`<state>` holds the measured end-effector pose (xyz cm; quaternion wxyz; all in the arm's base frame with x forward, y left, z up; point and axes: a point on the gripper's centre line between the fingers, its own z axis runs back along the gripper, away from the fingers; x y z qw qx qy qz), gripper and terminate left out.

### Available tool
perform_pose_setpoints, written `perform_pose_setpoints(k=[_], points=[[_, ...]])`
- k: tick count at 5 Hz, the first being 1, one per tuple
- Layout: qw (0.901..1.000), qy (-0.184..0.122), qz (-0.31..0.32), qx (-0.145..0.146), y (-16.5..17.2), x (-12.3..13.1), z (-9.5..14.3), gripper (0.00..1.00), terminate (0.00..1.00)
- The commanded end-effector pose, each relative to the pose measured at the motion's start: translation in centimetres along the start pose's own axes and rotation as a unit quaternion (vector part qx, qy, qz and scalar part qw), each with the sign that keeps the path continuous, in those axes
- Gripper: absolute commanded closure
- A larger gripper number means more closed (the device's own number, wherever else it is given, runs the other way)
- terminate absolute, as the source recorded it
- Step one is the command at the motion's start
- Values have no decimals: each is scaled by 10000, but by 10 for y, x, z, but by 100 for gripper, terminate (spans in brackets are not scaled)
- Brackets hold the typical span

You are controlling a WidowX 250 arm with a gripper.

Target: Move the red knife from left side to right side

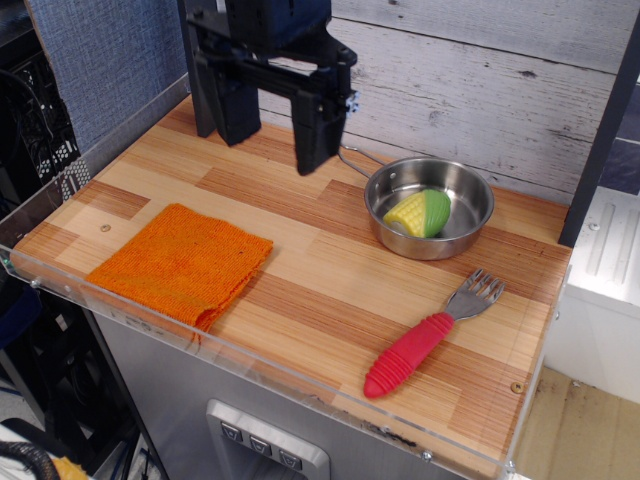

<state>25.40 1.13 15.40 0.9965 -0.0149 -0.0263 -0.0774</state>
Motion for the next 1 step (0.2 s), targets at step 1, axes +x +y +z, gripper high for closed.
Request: perform_pose_setpoints(k=[1], points=[[9978, 128, -160, 632, 5, 5, 14, 0, 100]])
